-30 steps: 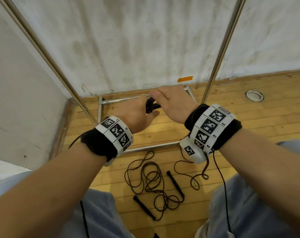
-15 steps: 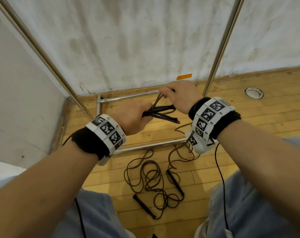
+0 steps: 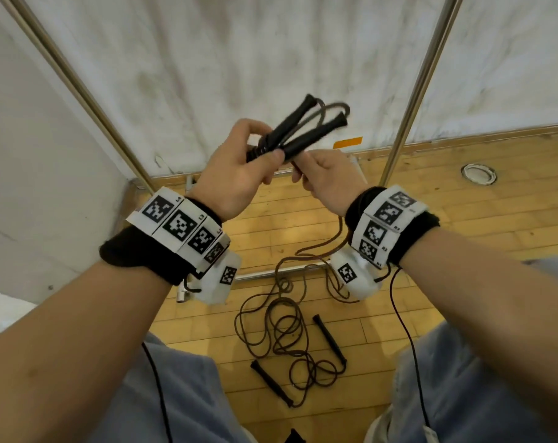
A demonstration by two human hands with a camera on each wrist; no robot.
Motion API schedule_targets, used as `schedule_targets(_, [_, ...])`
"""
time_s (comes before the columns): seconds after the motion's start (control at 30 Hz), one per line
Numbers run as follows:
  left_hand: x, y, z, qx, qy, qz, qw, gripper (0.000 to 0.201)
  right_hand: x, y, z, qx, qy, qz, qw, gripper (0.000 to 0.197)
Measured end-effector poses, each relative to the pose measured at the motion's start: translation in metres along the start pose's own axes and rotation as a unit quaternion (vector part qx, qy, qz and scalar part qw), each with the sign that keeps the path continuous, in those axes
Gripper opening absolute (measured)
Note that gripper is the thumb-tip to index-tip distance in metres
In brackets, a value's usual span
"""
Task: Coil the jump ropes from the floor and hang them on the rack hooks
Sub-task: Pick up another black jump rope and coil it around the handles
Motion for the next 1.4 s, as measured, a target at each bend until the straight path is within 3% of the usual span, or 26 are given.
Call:
schedule_targets(0.13, [-0.008,-0.006,0.0,-0.007,-0.008,-0.071,0.997,0.005,0.018,0.016,0.001,-0.043,0.078,-0.02,0.996,0.033])
schedule_targets(0.23, [-0.006,-0.008,0.003,-0.024,-0.035,-0.073,0.996,0.012,0.043,0.027,-0.009,0.013,0.038,0.041,0.998,0.019])
schedule_targets(0.33, [0.001,-0.007,0.0,-0.022,-0.047,-0.053,0.997,0.014,0.048,0.029,-0.009,0.053,0.014,0.041,0.998,0.02])
schedule_targets(0.4, [0.003,-0.007,-0.003,-0.017,-0.065,-0.054,0.996,0.015,0.048,0.027,-0.012,0.093,-0.063,0.037,0.993,0.025])
schedule_targets(0.47, [-0.001,-0.008,-0.005,-0.012,-0.093,-0.069,0.993,0.016,0.054,0.028,-0.017,0.148,-0.199,0.05,0.968,0.025])
schedule_targets(0.57, [-0.014,-0.01,-0.004,-0.007,-0.122,-0.109,0.987,0.019,0.05,0.026,-0.022,0.156,-0.286,0.016,0.945,0.022])
schedule_targets(0.63, [-0.025,-0.011,0.0,-0.009,-0.142,-0.142,0.98,0.025,0.041,0.022,-0.021,0.122,-0.204,-0.003,0.971,0.024])
schedule_targets(0.7, [-0.033,-0.012,0.008,-0.014,-0.21,-0.163,0.964,0.028,0.034,0.019,-0.013,0.057,-0.052,-0.002,0.997,0.032])
schedule_targets(0.8, [-0.036,-0.014,0.026,-0.047,-0.336,-0.139,0.93,0.03,0.031,0.021,0.0,-0.009,0.108,0.008,0.994,0.043])
schedule_targets(0.9, [-0.028,-0.015,0.041,-0.067,-0.393,-0.093,0.912,0.03,0.03,0.021,0.011,-0.034,0.157,0.036,0.986,0.045])
schedule_targets(1.07, [-0.01,-0.013,0.052,-0.078,-0.408,-0.042,0.909,0.029,0.023,0.021,0.023,-0.056,0.194,0.062,0.977,0.039])
schedule_targets(1.27, [0.024,-0.011,0.047,-0.02,-0.397,0.062,0.915,0.016,-0.014,0.011,0.025,-0.078,0.223,-0.003,0.972,0.031])
schedule_targets(1.4, [0.043,-0.005,0.039,0.025,-0.393,0.086,0.915,0.03,-0.024,0.01,0.028,-0.109,0.223,-0.024,0.968,0.028])
Point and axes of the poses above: each hand's wrist, its own y-axis away from the middle knuckle, its own x-axis out of the palm, z = x × y, the point moved 7 cm from there along -y, towards the middle knuckle, and after that the axes turned 12 degrees about -y, right-handed, at the moved point
